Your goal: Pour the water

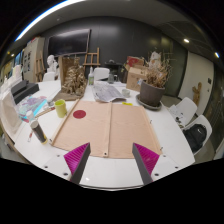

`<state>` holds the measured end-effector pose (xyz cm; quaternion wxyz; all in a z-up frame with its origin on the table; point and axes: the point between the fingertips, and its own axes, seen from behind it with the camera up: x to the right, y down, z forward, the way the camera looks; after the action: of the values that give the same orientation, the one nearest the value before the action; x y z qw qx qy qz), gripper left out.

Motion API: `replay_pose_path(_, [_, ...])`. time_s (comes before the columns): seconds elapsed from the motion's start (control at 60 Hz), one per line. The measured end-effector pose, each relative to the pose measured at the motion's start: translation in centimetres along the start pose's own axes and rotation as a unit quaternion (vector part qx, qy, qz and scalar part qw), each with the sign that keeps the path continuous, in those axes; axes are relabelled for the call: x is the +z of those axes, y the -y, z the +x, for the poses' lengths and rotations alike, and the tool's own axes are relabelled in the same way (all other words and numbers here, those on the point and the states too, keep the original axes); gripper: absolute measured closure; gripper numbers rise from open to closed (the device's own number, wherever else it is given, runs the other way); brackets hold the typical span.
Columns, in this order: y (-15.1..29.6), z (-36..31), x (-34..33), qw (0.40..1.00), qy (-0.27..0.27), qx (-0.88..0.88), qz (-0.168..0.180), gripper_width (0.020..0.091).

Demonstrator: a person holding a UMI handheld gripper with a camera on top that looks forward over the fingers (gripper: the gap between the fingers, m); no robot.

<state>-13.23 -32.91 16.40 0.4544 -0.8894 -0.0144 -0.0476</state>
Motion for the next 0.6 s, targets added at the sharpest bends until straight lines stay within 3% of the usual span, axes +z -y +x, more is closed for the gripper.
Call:
replay_pose_path(0.133, [-0.9, -3.6, -0.5, 1.0, 0.01, 0.002, -0.006, 0.0233])
replay_pose_path(0.4, [-4.2, -18.4, -1.6, 0.998, 0.059, -0.002, -0.015, 0.0235])
replay_pose_path(0.6, [-4.6, -29.9, 0.6, 0.995, 0.103, -0.003, 0.008, 0.0246])
